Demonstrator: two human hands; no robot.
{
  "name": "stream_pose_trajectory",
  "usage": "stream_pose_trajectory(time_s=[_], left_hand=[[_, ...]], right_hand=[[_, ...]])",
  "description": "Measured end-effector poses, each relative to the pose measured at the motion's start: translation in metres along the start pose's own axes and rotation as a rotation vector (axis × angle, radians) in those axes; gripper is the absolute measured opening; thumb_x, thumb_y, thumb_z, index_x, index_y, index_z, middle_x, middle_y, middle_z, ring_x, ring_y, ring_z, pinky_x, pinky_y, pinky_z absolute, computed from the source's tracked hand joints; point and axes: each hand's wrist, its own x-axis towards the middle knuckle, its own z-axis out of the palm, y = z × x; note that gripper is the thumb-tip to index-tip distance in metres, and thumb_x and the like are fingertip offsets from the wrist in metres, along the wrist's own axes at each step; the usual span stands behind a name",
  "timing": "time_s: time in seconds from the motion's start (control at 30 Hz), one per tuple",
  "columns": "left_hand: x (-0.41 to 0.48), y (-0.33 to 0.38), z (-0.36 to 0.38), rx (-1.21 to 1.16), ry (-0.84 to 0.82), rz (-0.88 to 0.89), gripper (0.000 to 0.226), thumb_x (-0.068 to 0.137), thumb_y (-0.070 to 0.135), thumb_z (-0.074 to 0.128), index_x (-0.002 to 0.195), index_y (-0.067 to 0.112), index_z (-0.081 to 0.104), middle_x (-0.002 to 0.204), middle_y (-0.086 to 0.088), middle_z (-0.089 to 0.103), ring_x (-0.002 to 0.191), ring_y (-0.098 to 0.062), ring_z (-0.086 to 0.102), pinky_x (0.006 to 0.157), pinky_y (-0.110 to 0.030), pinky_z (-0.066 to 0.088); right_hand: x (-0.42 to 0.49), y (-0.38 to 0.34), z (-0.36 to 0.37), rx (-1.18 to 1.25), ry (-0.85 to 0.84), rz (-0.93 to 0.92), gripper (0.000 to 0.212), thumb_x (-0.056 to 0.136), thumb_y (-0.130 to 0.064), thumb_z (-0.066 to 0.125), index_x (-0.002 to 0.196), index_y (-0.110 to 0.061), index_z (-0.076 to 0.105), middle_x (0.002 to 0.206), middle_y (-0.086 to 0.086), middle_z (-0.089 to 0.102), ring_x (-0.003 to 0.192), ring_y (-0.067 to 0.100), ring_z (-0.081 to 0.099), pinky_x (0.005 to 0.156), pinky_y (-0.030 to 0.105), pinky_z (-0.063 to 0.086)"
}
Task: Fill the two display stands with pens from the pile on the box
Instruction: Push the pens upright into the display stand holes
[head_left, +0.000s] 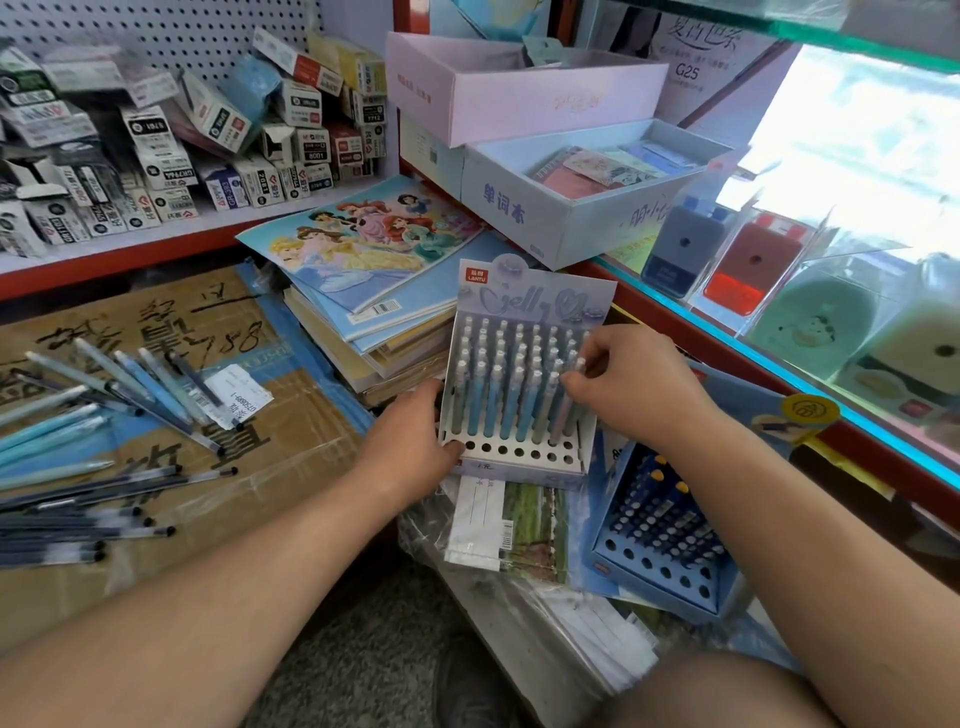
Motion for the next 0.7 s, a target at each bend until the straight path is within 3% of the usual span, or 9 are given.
stream_pose_trajectory(time_s=[0.1,0.7], left_hand=[[0.0,0.0,0.0,0.001,-0.003,-0.001,0.072,0.082,0.025,0.083,0.144,0.026,0.045,0.13,0.0,0.064,0.116,-0.019,0.062,0.096,-0.043,0.056],[0.001,0.0,0.003,0.018,-0.007,0.006,0.065,0.085,0.022,0.079,0.14,0.026,0.044,0.124,0.0,0.065,0.11,-0.02,0.064,0.092,-0.043,0.056]], right_hand=[[0.001,0.003,0.003,-0.027,-0.029,0.0,0.008,0.092,-0.024,0.072,0.094,-0.023,0.064,0.089,-0.006,0.066,0.08,0.007,0.063,0.062,0.022,0.049],[0.009,0.006,0.01,-0.165,-0.092,0.008,0.019,0.093,-0.019,0.071,0.111,-0.026,0.07,0.104,-0.003,0.067,0.094,0.015,0.064,0.08,0.032,0.058]])
